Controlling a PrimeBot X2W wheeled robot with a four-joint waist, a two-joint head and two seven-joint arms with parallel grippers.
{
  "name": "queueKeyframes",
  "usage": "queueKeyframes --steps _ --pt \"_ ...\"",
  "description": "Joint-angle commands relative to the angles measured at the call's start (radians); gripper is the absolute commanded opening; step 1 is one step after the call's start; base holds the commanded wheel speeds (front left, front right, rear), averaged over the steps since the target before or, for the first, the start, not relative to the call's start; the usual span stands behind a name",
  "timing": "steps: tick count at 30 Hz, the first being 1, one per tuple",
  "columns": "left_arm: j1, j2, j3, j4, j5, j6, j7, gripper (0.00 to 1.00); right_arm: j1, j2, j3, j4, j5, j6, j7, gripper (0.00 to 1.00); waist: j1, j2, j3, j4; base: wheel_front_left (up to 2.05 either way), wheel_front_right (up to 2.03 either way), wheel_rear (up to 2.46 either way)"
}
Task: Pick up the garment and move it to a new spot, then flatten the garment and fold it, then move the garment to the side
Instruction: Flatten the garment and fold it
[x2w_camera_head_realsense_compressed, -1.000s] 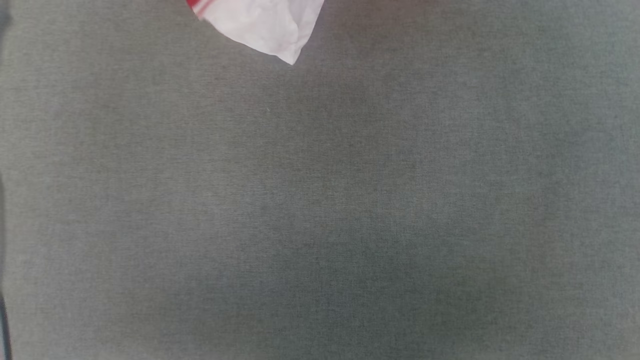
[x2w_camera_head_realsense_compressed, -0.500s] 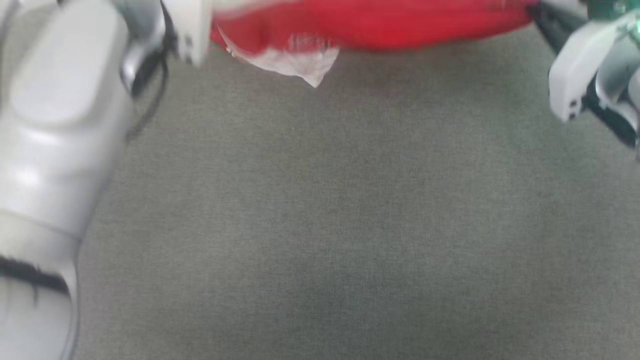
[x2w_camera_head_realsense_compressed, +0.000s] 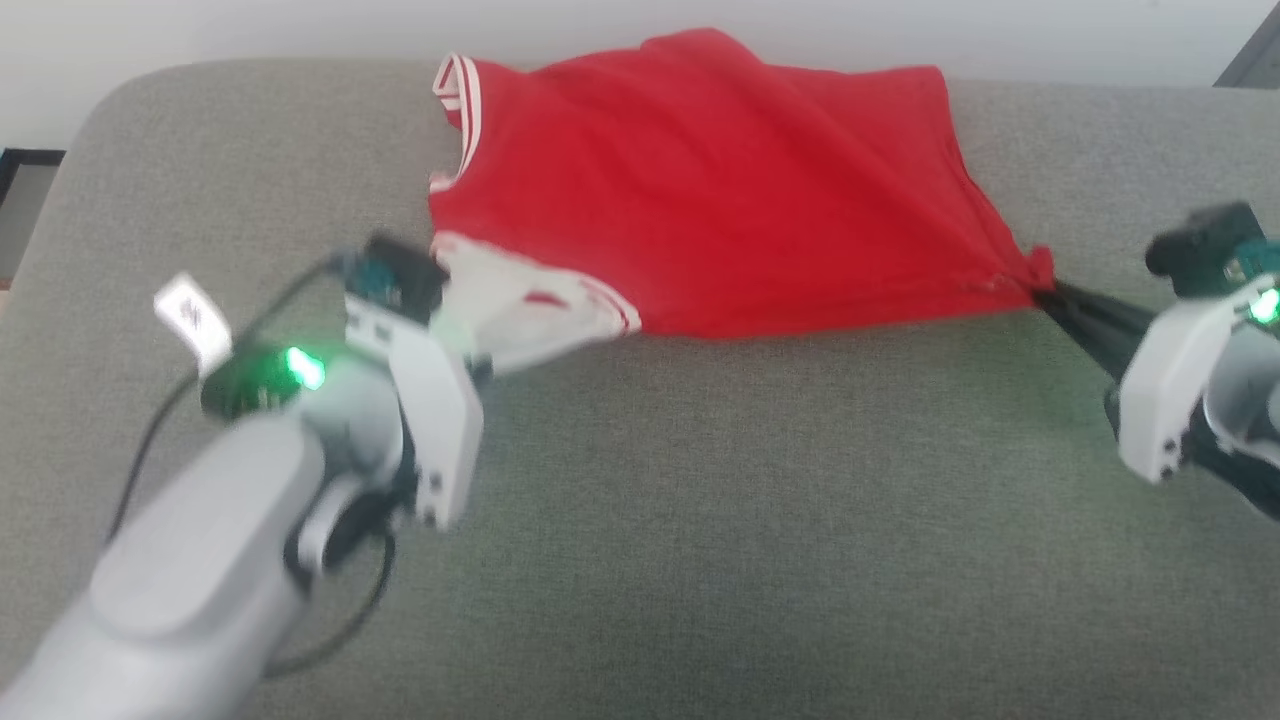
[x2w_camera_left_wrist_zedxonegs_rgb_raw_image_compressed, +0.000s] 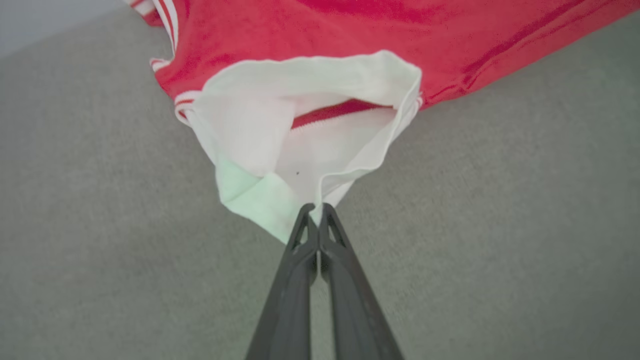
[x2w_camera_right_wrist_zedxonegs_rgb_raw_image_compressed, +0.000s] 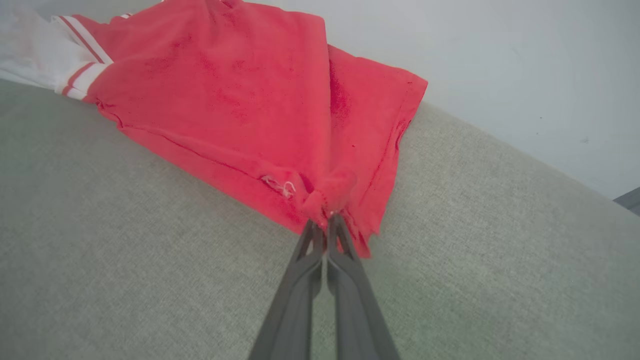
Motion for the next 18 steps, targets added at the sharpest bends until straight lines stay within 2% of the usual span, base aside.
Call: queueKeyframes --steps 1,6,11,18 --pt "0.065 0.025 0.002 -0.07 -0.021 0.041 0.029 0.0 0.036 -0.018 0.002 -0.025 0.019 -0.001 -0.008 0.0 0.0 0.0 -0.007 -0.002 0.0 0.0 0.0" --pt "0.249 0.104 0.003 -0.267 -0.066 0.154 0.098 0.0 0.125 -0.07 0.017 -0.108 0.044 -0.001 -0.003 0.0 0.0 0.0 -0.023 -0.004 0.0 0.0 0.0" --pt "0.389 0.166 0.006 -0.397 -0.097 0.236 0.136 0.0 0.211 -0.124 0.029 -0.187 0.061 -0.001 -0.002 0.0 0.0 0.0 -0.04 -0.003 0.0 0.0 0.0" --pt "0.511 0.238 0.025 -0.512 -0.136 0.328 0.171 0.0 0.327 -0.201 0.048 -0.337 0.107 -0.001 0.031 0.0 0.0 0.0 -0.054 -0.005 0.0 0.0 0.0"
